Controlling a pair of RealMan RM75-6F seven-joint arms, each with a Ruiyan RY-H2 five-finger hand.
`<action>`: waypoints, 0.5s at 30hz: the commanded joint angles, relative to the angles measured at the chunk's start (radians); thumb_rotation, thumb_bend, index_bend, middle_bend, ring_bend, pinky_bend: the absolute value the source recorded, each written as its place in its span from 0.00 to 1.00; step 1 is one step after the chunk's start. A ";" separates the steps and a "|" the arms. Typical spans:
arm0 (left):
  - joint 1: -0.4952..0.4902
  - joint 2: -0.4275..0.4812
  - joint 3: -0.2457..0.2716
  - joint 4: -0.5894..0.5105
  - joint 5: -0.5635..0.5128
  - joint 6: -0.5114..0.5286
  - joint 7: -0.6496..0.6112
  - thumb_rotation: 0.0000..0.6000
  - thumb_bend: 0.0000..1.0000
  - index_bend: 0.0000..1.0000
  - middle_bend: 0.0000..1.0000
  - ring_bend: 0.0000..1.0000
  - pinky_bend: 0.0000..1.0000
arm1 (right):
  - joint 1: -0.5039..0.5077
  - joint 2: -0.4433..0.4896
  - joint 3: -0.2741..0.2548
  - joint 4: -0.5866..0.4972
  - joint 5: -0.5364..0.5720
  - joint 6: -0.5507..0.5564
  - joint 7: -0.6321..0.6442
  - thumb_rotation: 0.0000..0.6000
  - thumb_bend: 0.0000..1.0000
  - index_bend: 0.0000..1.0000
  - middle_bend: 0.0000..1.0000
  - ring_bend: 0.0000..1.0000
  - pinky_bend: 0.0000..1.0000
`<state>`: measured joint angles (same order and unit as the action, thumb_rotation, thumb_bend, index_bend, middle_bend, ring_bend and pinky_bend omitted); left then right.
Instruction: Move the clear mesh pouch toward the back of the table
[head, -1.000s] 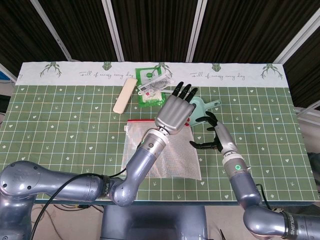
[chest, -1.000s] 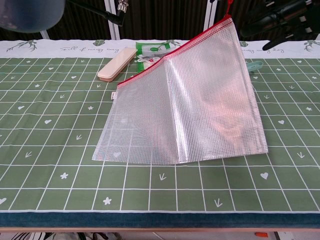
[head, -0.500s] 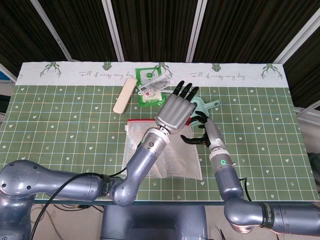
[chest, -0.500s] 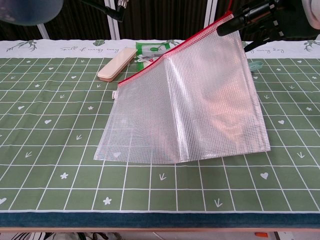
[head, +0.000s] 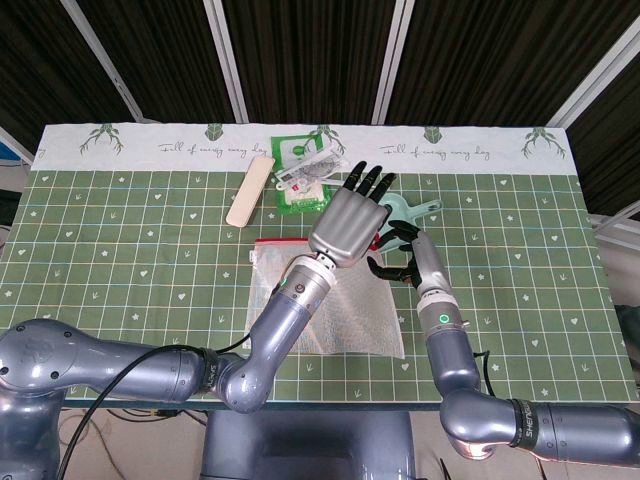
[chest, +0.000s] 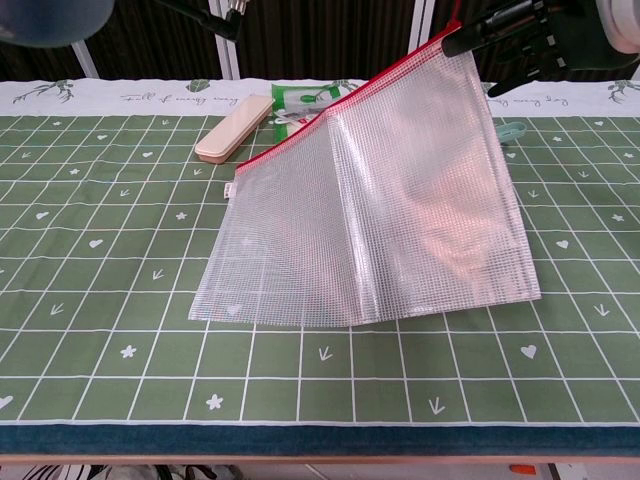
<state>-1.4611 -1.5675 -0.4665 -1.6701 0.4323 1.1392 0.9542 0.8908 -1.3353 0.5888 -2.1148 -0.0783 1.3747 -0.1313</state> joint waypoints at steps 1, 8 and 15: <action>-0.001 0.001 0.004 -0.001 -0.001 0.001 -0.002 1.00 0.45 0.63 0.09 0.00 0.01 | -0.002 -0.001 0.003 0.002 0.002 0.001 -0.001 1.00 0.40 0.54 0.19 0.03 0.20; -0.004 0.006 0.011 -0.005 -0.003 0.008 -0.011 1.00 0.45 0.64 0.09 0.00 0.01 | -0.009 -0.005 0.013 0.006 0.011 -0.003 -0.006 1.00 0.46 0.55 0.20 0.03 0.20; -0.008 0.012 0.016 -0.007 -0.005 0.011 -0.022 1.00 0.45 0.63 0.09 0.00 0.01 | -0.014 -0.012 0.020 0.010 0.014 -0.003 -0.014 1.00 0.49 0.55 0.20 0.03 0.20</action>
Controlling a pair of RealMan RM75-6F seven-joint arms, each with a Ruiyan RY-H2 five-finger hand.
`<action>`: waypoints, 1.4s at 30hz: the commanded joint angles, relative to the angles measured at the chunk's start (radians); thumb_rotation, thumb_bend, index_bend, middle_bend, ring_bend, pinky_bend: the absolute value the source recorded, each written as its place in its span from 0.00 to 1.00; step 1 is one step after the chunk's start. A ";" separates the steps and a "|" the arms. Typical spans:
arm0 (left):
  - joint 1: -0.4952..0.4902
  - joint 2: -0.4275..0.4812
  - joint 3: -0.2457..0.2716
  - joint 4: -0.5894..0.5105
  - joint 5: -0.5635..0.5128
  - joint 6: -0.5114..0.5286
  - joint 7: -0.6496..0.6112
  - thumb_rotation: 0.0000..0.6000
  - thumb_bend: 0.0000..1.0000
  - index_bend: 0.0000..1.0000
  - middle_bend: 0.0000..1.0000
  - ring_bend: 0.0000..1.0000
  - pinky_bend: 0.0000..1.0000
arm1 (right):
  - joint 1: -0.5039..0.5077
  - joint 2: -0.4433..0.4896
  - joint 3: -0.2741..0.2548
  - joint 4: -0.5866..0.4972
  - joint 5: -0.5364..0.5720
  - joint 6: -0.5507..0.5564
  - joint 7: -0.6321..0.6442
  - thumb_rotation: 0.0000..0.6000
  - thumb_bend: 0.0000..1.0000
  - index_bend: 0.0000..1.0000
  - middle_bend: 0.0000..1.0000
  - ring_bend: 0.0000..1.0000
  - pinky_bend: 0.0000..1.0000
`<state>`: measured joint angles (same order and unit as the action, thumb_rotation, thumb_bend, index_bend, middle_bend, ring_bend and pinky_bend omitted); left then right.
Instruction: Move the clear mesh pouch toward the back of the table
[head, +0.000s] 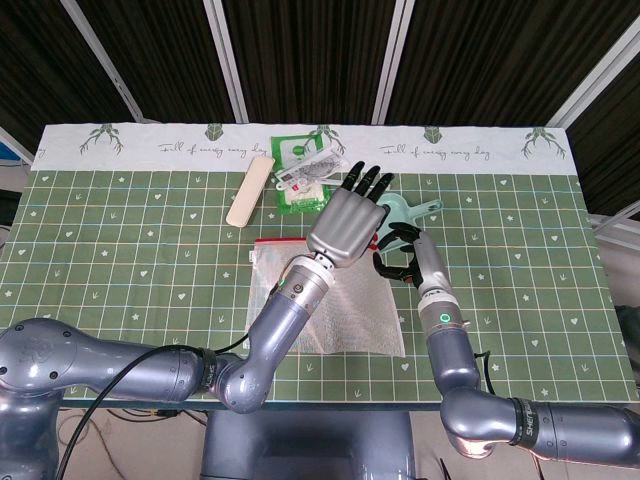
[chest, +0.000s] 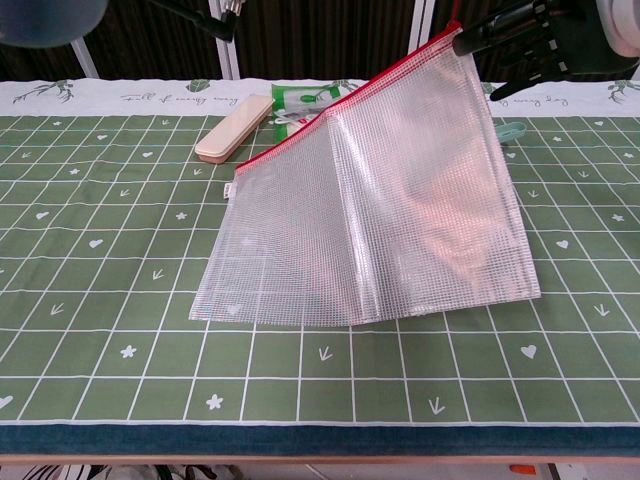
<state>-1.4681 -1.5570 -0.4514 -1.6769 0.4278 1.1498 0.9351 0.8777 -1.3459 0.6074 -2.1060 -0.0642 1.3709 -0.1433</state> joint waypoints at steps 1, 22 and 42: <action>-0.002 0.002 0.002 0.000 -0.002 0.001 -0.004 1.00 0.45 0.63 0.09 0.00 0.01 | -0.002 -0.003 0.002 0.002 0.000 0.001 -0.004 1.00 0.50 0.55 0.20 0.03 0.20; 0.018 0.031 0.042 -0.025 -0.009 0.007 -0.033 1.00 0.45 0.65 0.09 0.00 0.01 | -0.024 -0.004 0.045 -0.009 -0.014 0.001 0.006 1.00 0.57 0.65 0.26 0.05 0.20; 0.098 0.062 0.110 -0.022 0.008 0.009 -0.085 1.00 0.45 0.65 0.09 0.00 0.01 | -0.030 0.043 0.154 -0.060 0.041 0.005 0.044 1.00 0.59 0.67 0.28 0.05 0.21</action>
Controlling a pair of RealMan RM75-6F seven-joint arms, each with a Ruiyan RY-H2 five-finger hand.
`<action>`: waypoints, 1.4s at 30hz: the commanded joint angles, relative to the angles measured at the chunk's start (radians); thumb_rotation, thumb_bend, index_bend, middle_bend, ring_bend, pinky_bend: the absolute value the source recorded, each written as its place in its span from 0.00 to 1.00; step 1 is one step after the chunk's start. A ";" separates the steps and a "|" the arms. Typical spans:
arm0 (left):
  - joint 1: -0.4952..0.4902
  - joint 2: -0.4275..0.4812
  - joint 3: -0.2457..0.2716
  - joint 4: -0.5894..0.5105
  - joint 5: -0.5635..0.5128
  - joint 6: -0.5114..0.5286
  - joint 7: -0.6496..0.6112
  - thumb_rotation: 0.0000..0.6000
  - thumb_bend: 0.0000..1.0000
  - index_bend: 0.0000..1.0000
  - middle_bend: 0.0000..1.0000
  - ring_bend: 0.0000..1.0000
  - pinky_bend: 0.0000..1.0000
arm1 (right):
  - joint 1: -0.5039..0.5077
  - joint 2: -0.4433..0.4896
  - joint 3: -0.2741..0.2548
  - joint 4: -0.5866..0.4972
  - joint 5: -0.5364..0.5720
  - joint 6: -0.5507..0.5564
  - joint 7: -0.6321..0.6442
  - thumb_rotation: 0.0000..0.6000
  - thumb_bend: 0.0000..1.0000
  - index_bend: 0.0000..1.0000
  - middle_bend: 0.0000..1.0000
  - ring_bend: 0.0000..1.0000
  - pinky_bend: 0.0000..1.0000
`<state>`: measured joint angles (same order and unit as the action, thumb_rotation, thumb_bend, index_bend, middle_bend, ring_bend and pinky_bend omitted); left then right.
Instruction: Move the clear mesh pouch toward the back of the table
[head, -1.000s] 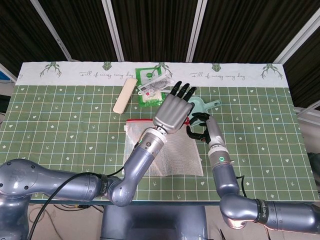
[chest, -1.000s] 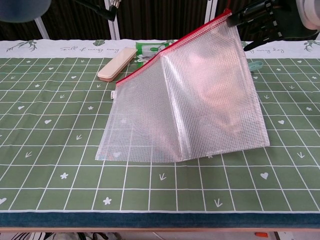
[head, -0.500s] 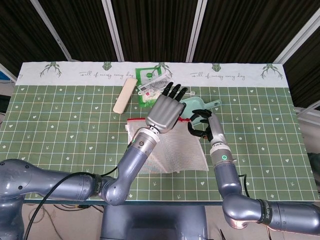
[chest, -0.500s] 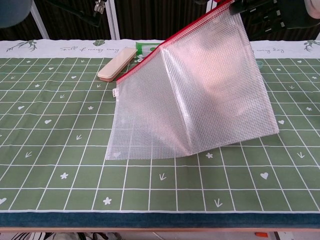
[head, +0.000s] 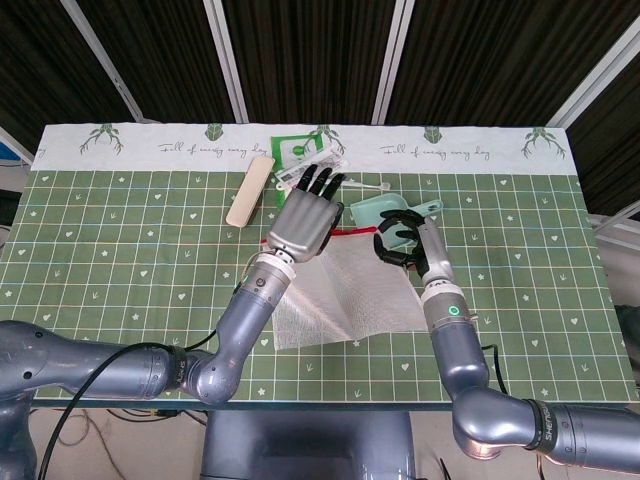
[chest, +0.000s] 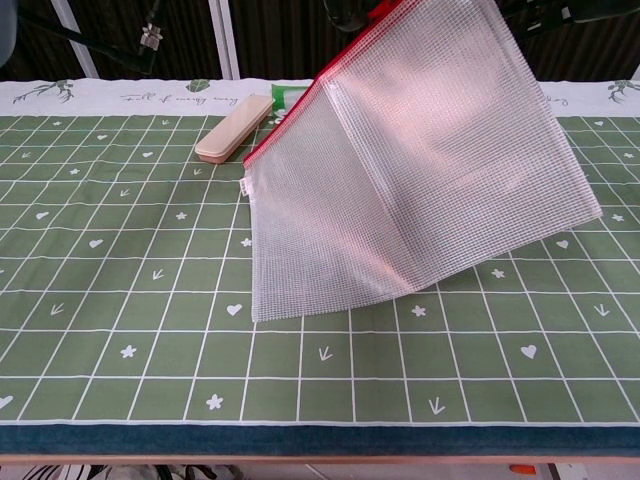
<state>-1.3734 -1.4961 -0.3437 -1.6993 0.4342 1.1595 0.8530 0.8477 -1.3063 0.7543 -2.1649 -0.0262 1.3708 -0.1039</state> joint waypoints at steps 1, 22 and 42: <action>0.005 0.002 0.004 0.000 0.003 -0.001 -0.004 1.00 0.45 0.65 0.09 0.00 0.01 | 0.000 0.005 0.011 0.000 0.005 0.006 0.006 1.00 0.59 0.67 0.28 0.05 0.21; 0.178 0.179 0.088 -0.072 0.063 0.008 -0.093 1.00 0.45 0.65 0.09 0.00 0.01 | -0.078 0.136 0.040 0.100 0.026 -0.061 -0.008 1.00 0.59 0.67 0.28 0.05 0.21; 0.279 0.276 0.115 -0.092 0.119 -0.026 -0.163 1.00 0.45 0.64 0.09 0.00 0.01 | -0.104 0.162 0.005 0.128 0.021 -0.102 0.022 1.00 0.58 0.67 0.28 0.05 0.21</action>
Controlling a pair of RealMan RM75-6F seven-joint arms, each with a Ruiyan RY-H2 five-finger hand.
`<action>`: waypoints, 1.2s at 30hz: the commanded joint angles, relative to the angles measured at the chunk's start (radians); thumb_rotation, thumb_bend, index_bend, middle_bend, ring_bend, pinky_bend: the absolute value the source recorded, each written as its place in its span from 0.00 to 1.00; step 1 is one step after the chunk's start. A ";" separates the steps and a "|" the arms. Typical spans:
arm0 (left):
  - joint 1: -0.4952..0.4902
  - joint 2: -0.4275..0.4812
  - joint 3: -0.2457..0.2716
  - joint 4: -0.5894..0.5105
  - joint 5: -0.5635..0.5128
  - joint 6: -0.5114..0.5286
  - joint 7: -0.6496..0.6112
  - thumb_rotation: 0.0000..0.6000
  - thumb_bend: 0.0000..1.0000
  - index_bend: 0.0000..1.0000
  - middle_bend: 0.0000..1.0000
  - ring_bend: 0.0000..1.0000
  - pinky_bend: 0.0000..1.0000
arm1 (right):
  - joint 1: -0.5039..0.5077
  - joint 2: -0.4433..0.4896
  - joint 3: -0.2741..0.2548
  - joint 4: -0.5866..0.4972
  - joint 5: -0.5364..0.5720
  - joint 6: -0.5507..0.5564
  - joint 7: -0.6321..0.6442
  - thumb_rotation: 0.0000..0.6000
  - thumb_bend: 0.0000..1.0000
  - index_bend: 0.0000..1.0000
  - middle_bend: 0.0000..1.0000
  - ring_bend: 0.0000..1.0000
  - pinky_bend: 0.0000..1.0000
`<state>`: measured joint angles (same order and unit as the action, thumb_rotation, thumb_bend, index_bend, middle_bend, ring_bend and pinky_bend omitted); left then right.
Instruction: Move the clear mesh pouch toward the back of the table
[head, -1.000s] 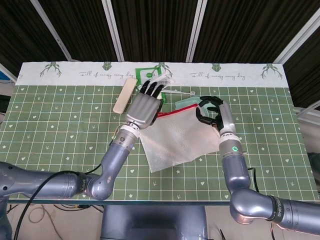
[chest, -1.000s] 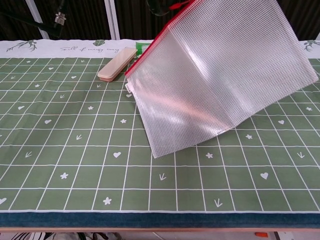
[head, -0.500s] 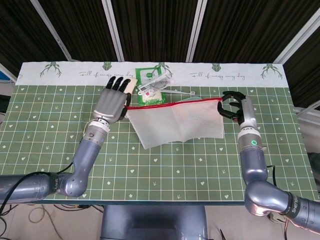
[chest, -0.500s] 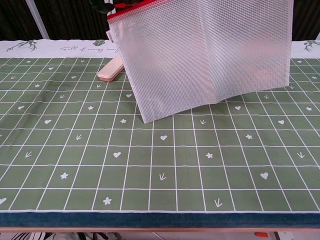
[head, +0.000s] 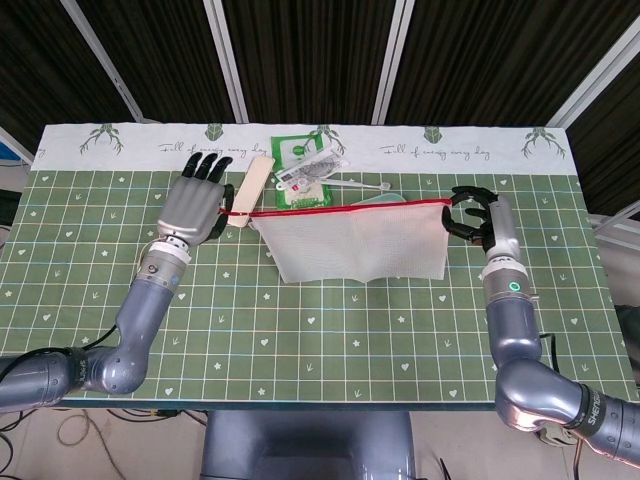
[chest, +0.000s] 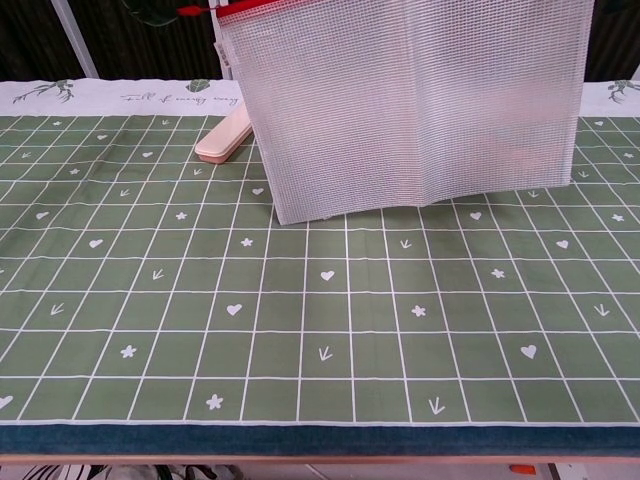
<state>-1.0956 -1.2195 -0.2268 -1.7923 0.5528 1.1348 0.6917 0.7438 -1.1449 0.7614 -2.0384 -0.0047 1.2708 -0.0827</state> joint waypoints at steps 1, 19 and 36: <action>0.002 -0.001 -0.003 0.001 0.000 -0.002 -0.002 1.00 0.45 0.63 0.08 0.00 0.01 | 0.000 0.001 -0.005 0.003 -0.001 -0.005 0.000 1.00 0.58 0.67 0.27 0.05 0.21; 0.069 0.060 0.001 -0.099 0.018 0.019 -0.053 1.00 0.12 0.08 0.00 0.00 0.00 | -0.042 0.090 -0.153 -0.066 -0.168 -0.103 -0.088 1.00 0.16 0.00 0.00 0.00 0.20; 0.527 0.213 0.353 -0.230 0.671 0.250 -0.371 1.00 0.13 0.08 0.00 0.00 0.00 | -0.437 0.251 -0.590 -0.076 -0.952 -0.015 -0.087 1.00 0.16 0.00 0.00 0.00 0.20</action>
<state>-0.7042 -1.0337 0.0088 -2.0451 1.0454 1.2974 0.4259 0.4495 -0.9375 0.3263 -2.1597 -0.6770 1.2066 -0.1846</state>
